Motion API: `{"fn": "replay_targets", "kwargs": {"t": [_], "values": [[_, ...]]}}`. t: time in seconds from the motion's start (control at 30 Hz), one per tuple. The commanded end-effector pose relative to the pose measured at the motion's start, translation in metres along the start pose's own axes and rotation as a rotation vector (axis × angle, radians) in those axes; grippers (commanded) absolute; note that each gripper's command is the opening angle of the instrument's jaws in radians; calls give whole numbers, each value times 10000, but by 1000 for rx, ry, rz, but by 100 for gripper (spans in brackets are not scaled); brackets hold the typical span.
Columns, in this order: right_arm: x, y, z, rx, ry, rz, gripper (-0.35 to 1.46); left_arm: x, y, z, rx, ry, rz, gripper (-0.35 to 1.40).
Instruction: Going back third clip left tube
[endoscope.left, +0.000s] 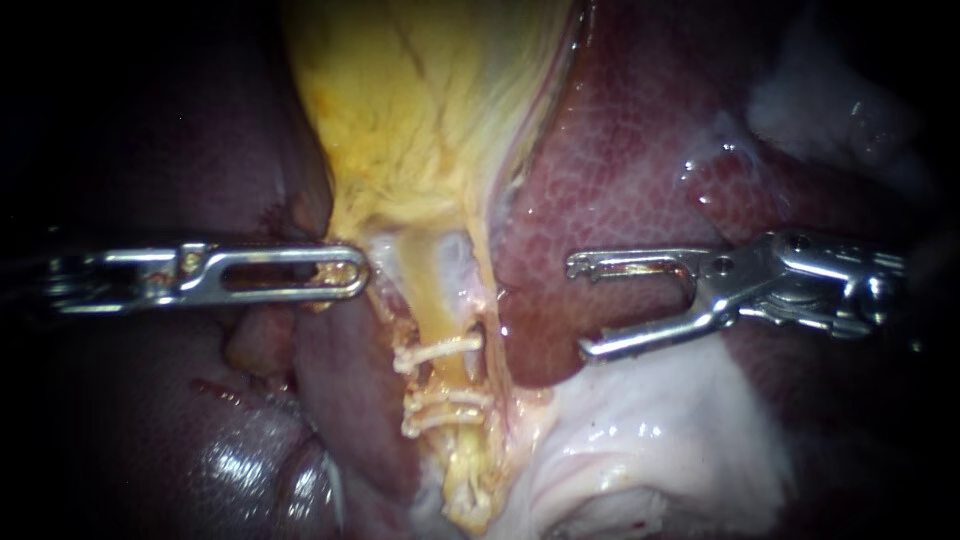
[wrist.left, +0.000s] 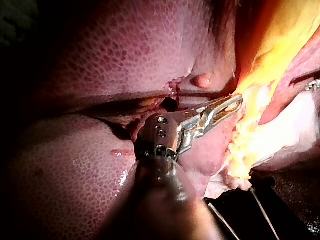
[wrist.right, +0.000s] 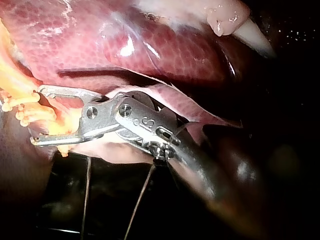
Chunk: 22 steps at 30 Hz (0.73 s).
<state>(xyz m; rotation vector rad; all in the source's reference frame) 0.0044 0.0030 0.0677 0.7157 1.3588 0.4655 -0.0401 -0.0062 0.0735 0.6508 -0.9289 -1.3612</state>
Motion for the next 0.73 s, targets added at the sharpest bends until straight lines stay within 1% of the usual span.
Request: {"fn": "replay_targets", "kwargs": {"t": [0.03,0.13,0.27,0.73], "values": [[0,0,1,-1,3,1,60,4,1,6,4,4,4,-35],[0,0,2,0,6,1,60,12,2,25,13,6,10,-35],[0,-1,2,0,6,1,60,16,-1,37,20,11,13,-35],[2,-4,3,0,12,2,60,15,-1,35,24,14,13,-35]]}}
